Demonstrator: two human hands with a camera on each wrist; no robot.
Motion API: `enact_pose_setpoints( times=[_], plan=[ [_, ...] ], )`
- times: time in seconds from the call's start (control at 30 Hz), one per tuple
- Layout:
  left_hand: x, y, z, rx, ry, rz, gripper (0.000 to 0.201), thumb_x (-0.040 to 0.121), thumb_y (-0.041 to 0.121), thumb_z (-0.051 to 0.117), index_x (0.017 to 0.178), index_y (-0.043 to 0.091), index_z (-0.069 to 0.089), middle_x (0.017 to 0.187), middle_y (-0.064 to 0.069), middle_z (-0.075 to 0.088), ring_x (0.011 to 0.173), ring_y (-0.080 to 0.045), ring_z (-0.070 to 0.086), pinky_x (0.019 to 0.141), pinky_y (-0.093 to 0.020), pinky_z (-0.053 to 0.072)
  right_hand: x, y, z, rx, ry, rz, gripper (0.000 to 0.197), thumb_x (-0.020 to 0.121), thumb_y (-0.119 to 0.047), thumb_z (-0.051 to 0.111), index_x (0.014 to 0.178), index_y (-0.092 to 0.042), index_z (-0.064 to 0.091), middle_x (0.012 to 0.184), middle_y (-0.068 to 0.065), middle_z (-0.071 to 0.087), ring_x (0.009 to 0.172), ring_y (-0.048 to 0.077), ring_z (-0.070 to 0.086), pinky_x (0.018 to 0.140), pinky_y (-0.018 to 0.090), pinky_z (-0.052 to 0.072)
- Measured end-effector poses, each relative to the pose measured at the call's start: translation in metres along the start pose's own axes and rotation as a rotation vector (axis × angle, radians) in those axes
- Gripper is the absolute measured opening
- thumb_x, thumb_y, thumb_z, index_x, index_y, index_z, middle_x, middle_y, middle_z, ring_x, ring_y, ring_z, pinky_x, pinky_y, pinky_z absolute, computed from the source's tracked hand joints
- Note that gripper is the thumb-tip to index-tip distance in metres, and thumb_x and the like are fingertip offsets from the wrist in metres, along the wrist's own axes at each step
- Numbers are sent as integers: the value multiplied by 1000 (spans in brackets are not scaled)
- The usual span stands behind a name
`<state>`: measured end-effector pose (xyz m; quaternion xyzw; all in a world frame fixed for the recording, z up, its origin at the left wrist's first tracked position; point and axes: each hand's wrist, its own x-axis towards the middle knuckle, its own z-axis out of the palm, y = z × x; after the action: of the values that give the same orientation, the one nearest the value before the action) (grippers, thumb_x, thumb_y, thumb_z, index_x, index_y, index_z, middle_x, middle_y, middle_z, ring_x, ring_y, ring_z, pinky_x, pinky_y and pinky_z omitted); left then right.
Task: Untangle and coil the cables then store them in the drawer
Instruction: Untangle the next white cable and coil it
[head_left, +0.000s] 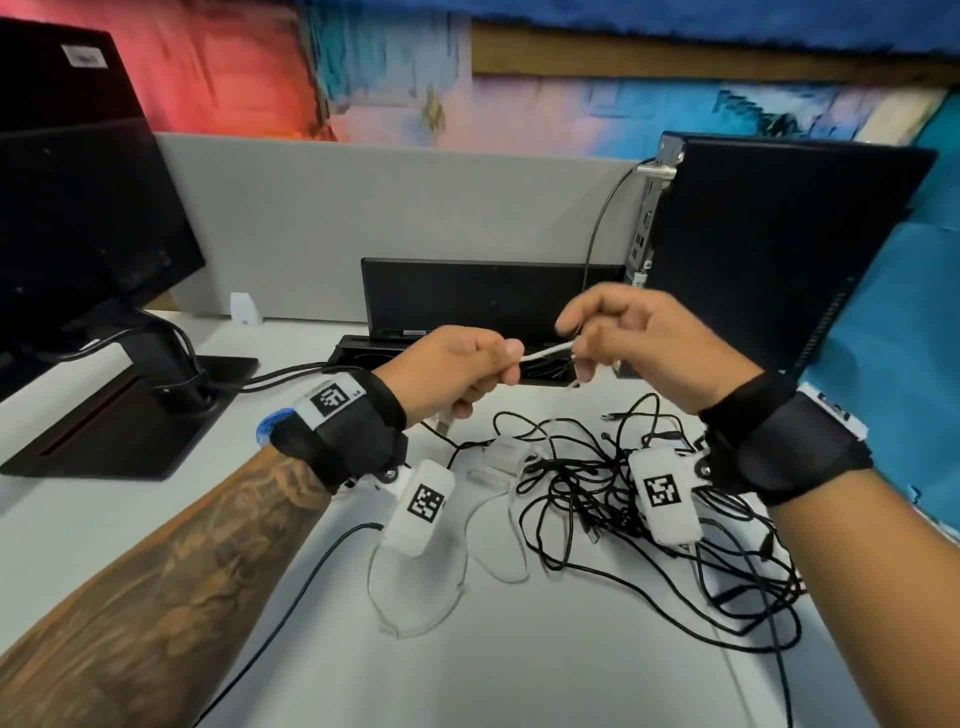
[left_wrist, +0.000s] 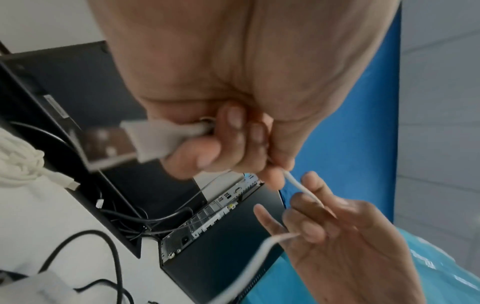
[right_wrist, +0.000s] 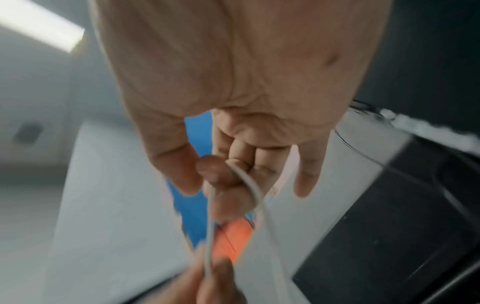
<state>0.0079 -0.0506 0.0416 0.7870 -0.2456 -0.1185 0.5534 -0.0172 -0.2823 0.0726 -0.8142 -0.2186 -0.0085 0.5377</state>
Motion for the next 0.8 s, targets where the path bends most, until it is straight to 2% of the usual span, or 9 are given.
enact_pose_setpoints(
  times=[0.07, 0.13, 0.2, 0.33, 0.4, 0.5, 0.63, 0.7, 0.8],
  plan=[
    [-1, 0, -5, -87, -24, -44, 41, 102, 41, 48, 68, 18, 56, 55, 5, 30, 50, -14, 24, 51, -28, 28, 8, 3, 2, 204, 110, -19, 21, 97, 8, 51, 101, -9, 63, 61, -4, 52, 51, 9, 46, 67, 30, 55],
    [-1, 0, -11, -284, -83, -68, 41, 103, 35, 45, 67, 17, 51, 53, 4, 23, 47, -14, 18, 49, -27, 27, 18, 6, 9, 221, 248, -18, 18, 98, 0, 56, 97, -15, 66, 61, -7, 47, 50, 5, 41, 51, 22, 44],
    [-2, 3, -18, -618, -171, -15, 31, 97, 24, 40, 70, 14, 52, 54, 4, 19, 46, -13, 16, 51, -27, 35, 29, 12, 16, 189, 368, 3, 9, 97, -11, 65, 94, -19, 68, 63, -7, 54, 50, 3, 42, 46, 18, 34],
    [7, 1, -31, -982, -140, 172, 21, 89, 11, 36, 91, 9, 57, 63, 3, 32, 54, -11, 31, 64, -29, 41, 49, 28, 46, 72, 271, 70, 8, 96, -20, 69, 90, -17, 72, 66, -1, 62, 47, 4, 42, 44, 19, 32],
    [16, -6, -35, -970, 24, 222, 21, 96, 7, 37, 102, 7, 58, 71, 2, 47, 61, -10, 46, 72, -30, 50, 52, 32, 69, -18, 155, 77, 13, 98, -20, 66, 92, -10, 73, 65, 0, 61, 45, -1, 43, 44, 12, 34],
    [27, -20, -40, -919, 296, 236, 23, 104, 8, 38, 110, 5, 60, 88, -4, 71, 85, -17, 71, 84, -34, 57, 52, 35, 91, -141, 12, 57, 19, 100, -26, 60, 94, -15, 75, 62, -4, 60, 46, 1, 42, 48, 13, 35],
    [37, -36, -45, -989, 447, 216, 22, 106, 13, 40, 117, 6, 58, 108, -13, 73, 105, -26, 71, 91, -34, 57, 54, 34, 100, -327, -72, 41, 32, 102, -35, 56, 91, -11, 74, 61, -5, 54, 50, 2, 42, 56, 22, 38],
    [41, -43, -48, -847, 520, 211, 22, 105, 10, 43, 120, 4, 58, 112, -15, 71, 107, -28, 70, 95, -36, 55, 52, 29, 102, -330, -57, 8, 36, 102, -35, 57, 89, -6, 73, 62, -2, 51, 54, 5, 41, 58, 27, 38],
    [41, -53, -47, -472, 562, 237, 21, 101, 4, 49, 116, 1, 65, 105, -15, 74, 100, -28, 72, 96, -41, 54, 50, 13, 94, -137, 63, -45, 25, 100, -22, 62, 84, -7, 74, 56, -14, 56, 50, 0, 45, 54, 13, 37]
  ],
)
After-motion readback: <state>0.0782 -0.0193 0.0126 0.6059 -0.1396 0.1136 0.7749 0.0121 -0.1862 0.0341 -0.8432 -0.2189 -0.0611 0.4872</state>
